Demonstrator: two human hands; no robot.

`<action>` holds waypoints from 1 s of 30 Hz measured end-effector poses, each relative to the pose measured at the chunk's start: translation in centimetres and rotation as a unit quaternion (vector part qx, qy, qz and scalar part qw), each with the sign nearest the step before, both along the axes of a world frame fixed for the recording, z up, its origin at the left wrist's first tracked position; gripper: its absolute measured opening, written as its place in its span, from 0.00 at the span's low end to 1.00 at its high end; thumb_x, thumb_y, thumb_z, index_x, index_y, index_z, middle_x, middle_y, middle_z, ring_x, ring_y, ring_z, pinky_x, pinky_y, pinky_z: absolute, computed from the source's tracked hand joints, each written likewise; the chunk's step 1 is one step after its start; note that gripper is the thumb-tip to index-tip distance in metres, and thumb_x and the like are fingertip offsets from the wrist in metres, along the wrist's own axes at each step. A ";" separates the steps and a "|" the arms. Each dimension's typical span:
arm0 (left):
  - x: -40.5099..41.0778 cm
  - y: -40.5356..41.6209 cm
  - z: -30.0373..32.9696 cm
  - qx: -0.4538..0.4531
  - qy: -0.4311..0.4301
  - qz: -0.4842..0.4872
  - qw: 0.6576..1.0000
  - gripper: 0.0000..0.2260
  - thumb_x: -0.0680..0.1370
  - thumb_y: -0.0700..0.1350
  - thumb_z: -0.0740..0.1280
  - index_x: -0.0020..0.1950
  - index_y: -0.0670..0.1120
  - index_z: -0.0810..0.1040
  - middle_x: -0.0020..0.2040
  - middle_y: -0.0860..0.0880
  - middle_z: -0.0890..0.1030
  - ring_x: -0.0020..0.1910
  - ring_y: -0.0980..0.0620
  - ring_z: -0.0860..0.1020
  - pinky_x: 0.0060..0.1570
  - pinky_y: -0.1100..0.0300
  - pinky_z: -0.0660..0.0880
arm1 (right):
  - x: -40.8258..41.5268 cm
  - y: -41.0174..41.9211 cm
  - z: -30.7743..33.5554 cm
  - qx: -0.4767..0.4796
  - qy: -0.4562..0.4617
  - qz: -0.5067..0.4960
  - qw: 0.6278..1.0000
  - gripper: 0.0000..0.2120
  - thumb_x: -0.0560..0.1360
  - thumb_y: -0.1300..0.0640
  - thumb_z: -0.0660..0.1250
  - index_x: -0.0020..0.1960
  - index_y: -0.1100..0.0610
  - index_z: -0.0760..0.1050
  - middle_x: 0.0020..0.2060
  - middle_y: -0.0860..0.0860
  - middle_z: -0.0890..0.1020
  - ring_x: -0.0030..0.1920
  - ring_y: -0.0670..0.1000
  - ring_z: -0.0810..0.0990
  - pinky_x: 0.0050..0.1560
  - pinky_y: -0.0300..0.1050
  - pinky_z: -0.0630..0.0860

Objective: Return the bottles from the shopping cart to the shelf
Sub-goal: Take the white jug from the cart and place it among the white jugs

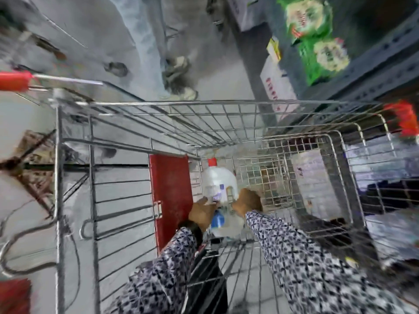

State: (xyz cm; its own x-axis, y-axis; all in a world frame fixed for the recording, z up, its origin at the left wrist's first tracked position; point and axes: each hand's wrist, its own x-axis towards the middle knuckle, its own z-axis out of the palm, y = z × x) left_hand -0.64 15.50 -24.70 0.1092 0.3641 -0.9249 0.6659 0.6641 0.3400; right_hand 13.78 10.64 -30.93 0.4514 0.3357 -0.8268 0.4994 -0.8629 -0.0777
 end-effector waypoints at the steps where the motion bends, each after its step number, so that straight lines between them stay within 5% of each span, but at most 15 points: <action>1: 0.2 0.1 0.7 0.004 0.001 0.004 1.000 0.18 0.81 0.43 0.64 0.71 0.41 0.74 0.68 0.39 0.79 0.68 0.38 0.77 0.69 0.44 0.74 | -0.2 0.1 0.4 0.008 -0.004 0.001 1.000 0.12 0.76 0.57 0.74 0.57 0.61 0.84 0.57 0.60 0.87 0.58 0.61 0.87 0.51 0.48 0.83; 3: 0.1 -0.3 2.3 0.015 -0.001 0.040 0.999 0.08 0.81 0.39 0.63 0.56 0.46 0.80 0.54 0.42 0.83 0.55 0.40 0.82 0.56 0.47 0.80 | -0.1 0.2 1.8 0.023 0.007 -0.001 1.000 0.06 0.75 0.59 0.76 0.50 0.61 0.84 0.52 0.59 0.88 0.53 0.59 0.88 0.42 0.45 0.80; 6: 0.9 -0.7 6.4 0.031 -0.032 0.070 0.997 0.15 0.84 0.41 0.60 0.69 0.37 0.70 0.59 0.45 0.79 0.53 0.50 0.76 0.39 0.65 0.73 | 1.6 -0.2 6.0 0.041 0.031 -0.033 0.998 0.07 0.71 0.61 0.78 0.47 0.63 0.84 0.46 0.57 0.88 0.46 0.58 0.87 0.40 0.45 0.84; 8: 1.4 -1.2 10.2 0.037 -0.085 0.079 0.993 0.15 0.85 0.44 0.59 0.69 0.38 0.70 0.59 0.45 0.84 0.47 0.54 0.82 0.37 0.65 0.74 | 3.3 -1.9 10.8 0.073 0.058 -0.063 0.994 0.11 0.60 0.59 0.79 0.41 0.61 0.85 0.40 0.55 0.88 0.41 0.55 0.87 0.36 0.47 0.86; 10: 1.8 -2.0 14.4 0.021 -0.157 0.087 0.984 0.09 0.85 0.44 0.59 0.59 0.43 0.77 0.41 0.52 0.88 0.33 0.60 0.84 0.30 0.66 0.78 | 5.0 -4.3 15.5 0.150 0.083 -0.090 0.981 0.13 0.53 0.54 0.77 0.35 0.59 0.85 0.33 0.52 0.89 0.36 0.54 0.89 0.34 0.52 0.87; 12: 1.9 -3.2 19.5 0.008 -0.212 0.075 0.974 0.09 0.83 0.46 0.61 0.59 0.47 0.79 0.39 0.55 0.86 0.38 0.56 0.84 0.36 0.62 0.78 | 6.0 -7.5 21.3 0.244 0.072 -0.117 0.960 0.07 0.60 0.54 0.77 0.31 0.58 0.83 0.30 0.50 0.87 0.31 0.51 0.86 0.31 0.48 0.83; 16: 2.4 -7.9 31.0 0.039 -0.379 -0.039 0.924 0.18 0.77 0.43 0.68 0.67 0.49 0.76 0.58 0.48 0.86 0.53 0.49 0.83 0.51 0.54 0.79 | 6.7 -16.7 35.3 0.416 0.009 -0.207 0.886 0.14 0.63 0.49 0.70 0.32 0.61 0.75 0.25 0.49 0.75 0.29 0.46 0.71 0.32 0.47 0.67; 21: 5.5 -15.9 45.0 0.145 -0.543 -0.169 0.810 0.26 0.78 0.38 0.66 0.75 0.53 0.71 0.69 0.49 0.81 0.66 0.48 0.81 0.58 0.51 0.82 | 5.6 -28.7 51.3 0.603 -0.004 -0.278 0.748 0.18 0.71 0.51 0.75 0.48 0.67 0.82 0.37 0.60 0.85 0.39 0.48 0.78 0.42 0.50 0.72; 25: 7.8 -20.5 52.7 0.190 -0.619 -0.219 0.730 0.27 0.82 0.33 0.62 0.79 0.52 0.65 0.74 0.46 0.76 0.74 0.41 0.74 0.67 0.41 0.76 | 4.4 -35.4 60.0 0.678 -0.092 -0.259 0.682 0.08 0.77 0.58 0.73 0.55 0.55 0.85 0.49 0.59 0.89 0.46 0.46 0.82 0.50 0.49 0.77; 28: 9.0 -22.9 56.5 0.213 -0.661 -0.254 0.673 0.27 0.82 0.33 0.62 0.80 0.49 0.62 0.76 0.43 0.73 0.76 0.40 0.71 0.73 0.32 0.66 | 4.4 -38.7 63.6 0.708 -0.150 -0.245 0.645 0.05 0.78 0.61 0.74 0.50 0.53 0.86 0.41 0.52 0.89 0.41 0.41 0.81 0.45 0.41 0.77; 30: 10.0 -23.8 58.1 0.216 -0.671 -0.253 0.662 0.28 0.82 0.34 0.63 0.79 0.51 0.65 0.73 0.42 0.77 0.73 0.42 0.74 0.72 0.34 0.69 | 4.4 -40.0 65.4 0.715 -0.165 -0.251 0.631 0.10 0.78 0.67 0.71 0.48 0.53 0.84 0.34 0.41 0.87 0.36 0.34 0.80 0.39 0.30 0.75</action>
State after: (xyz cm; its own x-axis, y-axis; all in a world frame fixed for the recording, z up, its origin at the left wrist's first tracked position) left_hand 9.35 -8.31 33.35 0.9370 0.1654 0.3076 -0.3286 0.1195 0.9369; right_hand 18.20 -29.32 34.49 0.8663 0.3777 0.3269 0.3837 -0.0844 -0.9196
